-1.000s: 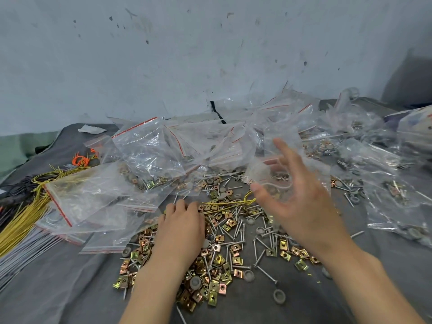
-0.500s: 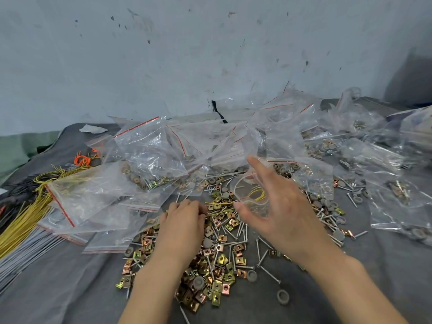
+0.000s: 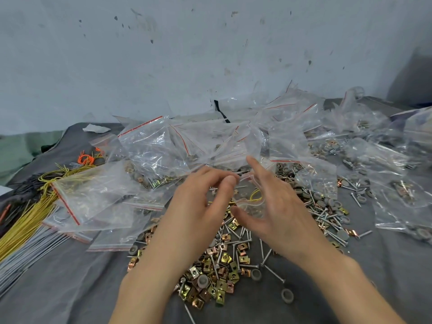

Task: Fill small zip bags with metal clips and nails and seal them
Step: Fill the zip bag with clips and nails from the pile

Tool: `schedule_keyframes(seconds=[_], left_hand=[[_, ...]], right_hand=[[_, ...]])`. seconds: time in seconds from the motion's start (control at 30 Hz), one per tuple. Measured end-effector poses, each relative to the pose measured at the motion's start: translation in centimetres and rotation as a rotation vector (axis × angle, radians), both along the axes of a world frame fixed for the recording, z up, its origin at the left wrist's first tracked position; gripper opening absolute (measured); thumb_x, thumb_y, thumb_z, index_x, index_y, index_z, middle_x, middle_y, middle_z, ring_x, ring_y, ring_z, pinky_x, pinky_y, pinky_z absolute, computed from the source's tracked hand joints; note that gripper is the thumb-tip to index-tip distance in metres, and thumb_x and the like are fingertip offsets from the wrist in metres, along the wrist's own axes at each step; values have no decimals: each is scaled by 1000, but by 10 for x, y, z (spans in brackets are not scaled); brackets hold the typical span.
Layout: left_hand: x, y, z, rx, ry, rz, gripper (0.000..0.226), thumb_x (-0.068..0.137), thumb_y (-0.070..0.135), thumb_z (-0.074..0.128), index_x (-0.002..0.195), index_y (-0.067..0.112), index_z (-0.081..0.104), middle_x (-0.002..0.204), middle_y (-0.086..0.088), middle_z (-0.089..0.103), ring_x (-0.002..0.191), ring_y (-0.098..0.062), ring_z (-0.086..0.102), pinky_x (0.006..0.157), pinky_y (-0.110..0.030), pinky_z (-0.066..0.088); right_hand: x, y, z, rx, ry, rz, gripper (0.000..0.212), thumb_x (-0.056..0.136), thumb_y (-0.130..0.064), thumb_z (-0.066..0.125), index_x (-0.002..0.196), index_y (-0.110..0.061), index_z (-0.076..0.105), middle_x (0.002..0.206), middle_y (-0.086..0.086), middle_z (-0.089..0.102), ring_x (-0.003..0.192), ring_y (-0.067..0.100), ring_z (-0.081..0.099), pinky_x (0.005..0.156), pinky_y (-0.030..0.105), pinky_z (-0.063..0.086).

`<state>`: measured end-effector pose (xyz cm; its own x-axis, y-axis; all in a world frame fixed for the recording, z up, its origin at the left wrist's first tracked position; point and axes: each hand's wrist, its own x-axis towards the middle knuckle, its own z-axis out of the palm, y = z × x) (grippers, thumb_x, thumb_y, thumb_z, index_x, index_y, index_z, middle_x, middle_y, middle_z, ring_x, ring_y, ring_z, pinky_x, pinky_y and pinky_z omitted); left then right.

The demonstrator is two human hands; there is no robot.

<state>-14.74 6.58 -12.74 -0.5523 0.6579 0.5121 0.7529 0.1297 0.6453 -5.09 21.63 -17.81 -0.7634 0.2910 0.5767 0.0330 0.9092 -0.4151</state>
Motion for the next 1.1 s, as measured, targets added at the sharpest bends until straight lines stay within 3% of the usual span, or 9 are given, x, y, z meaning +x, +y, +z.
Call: schedule_keyframes(seconds=[0.1, 0.2, 0.33, 0.47, 0.57, 0.7, 0.8, 0.93, 1.1], left_hand=[[7, 2, 2, -67, -51, -70, 20, 98, 35, 53, 110, 37, 68, 103, 22, 66, 103, 6, 59, 84, -19, 46], [2, -3, 5, -39, -122, -47, 21, 97, 36, 54, 113, 39, 67, 104, 25, 67, 99, 7, 61, 82, -19, 50], [-20, -14, 2, 40, -198, 103, 17, 98, 34, 54, 107, 36, 68, 97, 22, 71, 87, 9, 63, 69, -4, 44], [-34, -16, -22, -175, -81, 266, 20, 100, 28, 51, 116, 29, 64, 99, 21, 64, 82, 22, 53, 66, 1, 39], [-38, -13, -36, -366, -64, 276, 23, 101, 29, 48, 118, 26, 63, 93, 22, 62, 77, 11, 58, 64, -8, 41], [-43, -11, -48, -650, 51, 302, 28, 103, 31, 42, 123, 26, 61, 119, 3, 65, 111, -19, 55, 96, -40, 46], [-44, -14, -48, -684, 33, 306, 31, 104, 26, 39, 129, 25, 57, 125, -1, 54, 119, -21, 46, 101, -36, 40], [-50, -22, -36, -624, -11, 287, 26, 103, 19, 43, 118, 28, 62, 114, 3, 65, 107, -17, 58, 94, -38, 48], [-46, -23, -36, -767, 1, 228, 22, 100, 32, 52, 118, 30, 65, 111, 2, 58, 108, -21, 56, 95, -39, 48]], right_hand=[[0, -1, 0, 7, 15, -7, 88, 87, -67, 49, 157, -32, 10, 132, -4, 58, 125, 14, 52, 106, 31, 35], [0, 0, 0, 8, 14, -19, 88, 88, -67, 52, 157, -34, 9, 130, -8, 57, 118, 0, 46, 104, 29, 35], [2, 1, 2, -7, 5, -20, 88, 89, -68, 51, 157, -38, 4, 134, -8, 55, 115, -15, 27, 105, 26, 26], [4, 1, 3, -30, 4, -17, 88, 91, -65, 55, 156, -41, 2, 138, -9, 53, 118, -14, 25, 106, 27, 25], [5, 2, 4, -31, 12, -9, 87, 90, -65, 55, 156, -41, 3, 130, -17, 50, 114, -17, 24, 103, 25, 24], [6, 3, 5, -40, -7, -3, 87, 89, -66, 55, 156, -42, 3, 131, -19, 49, 116, -16, 27, 104, 24, 24], [6, 3, 5, -40, -12, -10, 86, 89, -67, 53, 156, -42, 4, 133, -15, 52, 117, -13, 30, 105, 24, 24], [5, 5, 4, -41, -7, -2, 88, 88, -67, 54, 155, -43, 3, 130, -16, 51, 114, -17, 26, 104, 24, 23], [5, 7, 2, -40, -5, -11, 89, 86, -69, 53, 155, -44, 3, 124, -22, 49, 114, -16, 28, 105, 28, 27]])
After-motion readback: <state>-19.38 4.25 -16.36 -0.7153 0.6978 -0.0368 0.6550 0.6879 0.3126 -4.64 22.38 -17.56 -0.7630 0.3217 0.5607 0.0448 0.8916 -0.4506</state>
